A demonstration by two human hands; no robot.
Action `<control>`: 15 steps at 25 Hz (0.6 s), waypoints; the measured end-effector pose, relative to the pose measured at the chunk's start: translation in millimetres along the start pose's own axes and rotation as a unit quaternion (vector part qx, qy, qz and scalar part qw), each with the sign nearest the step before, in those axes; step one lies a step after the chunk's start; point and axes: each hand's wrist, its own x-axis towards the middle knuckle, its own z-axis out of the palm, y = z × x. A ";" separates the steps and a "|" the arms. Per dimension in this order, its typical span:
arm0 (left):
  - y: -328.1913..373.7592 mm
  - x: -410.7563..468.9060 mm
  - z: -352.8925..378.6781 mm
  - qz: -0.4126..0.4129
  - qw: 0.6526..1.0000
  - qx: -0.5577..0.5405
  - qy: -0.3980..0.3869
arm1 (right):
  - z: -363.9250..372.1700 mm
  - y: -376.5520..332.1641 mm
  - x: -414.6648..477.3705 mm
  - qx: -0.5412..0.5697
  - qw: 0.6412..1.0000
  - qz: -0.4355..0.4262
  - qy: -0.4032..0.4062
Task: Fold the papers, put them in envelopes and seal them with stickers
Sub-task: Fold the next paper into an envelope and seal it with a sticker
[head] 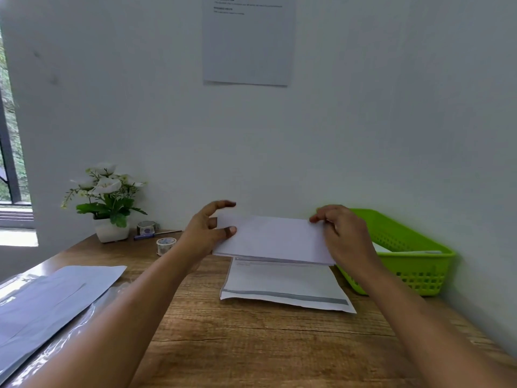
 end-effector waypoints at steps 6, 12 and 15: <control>23.5 -8.9 29.1 0.201 0.950 0.240 -0.006 | 15.2 -6.7 -11.9 -0.172 0.977 -0.114 -0.044; 25.3 -14.1 53.5 0.479 0.605 0.635 0.030 | 19.0 -16.5 -18.5 -0.220 0.953 -0.197 0.066; 21.6 -14.5 59.9 0.539 0.563 0.626 0.023 | 14.5 -18.6 -19.7 -0.270 0.926 -0.241 0.108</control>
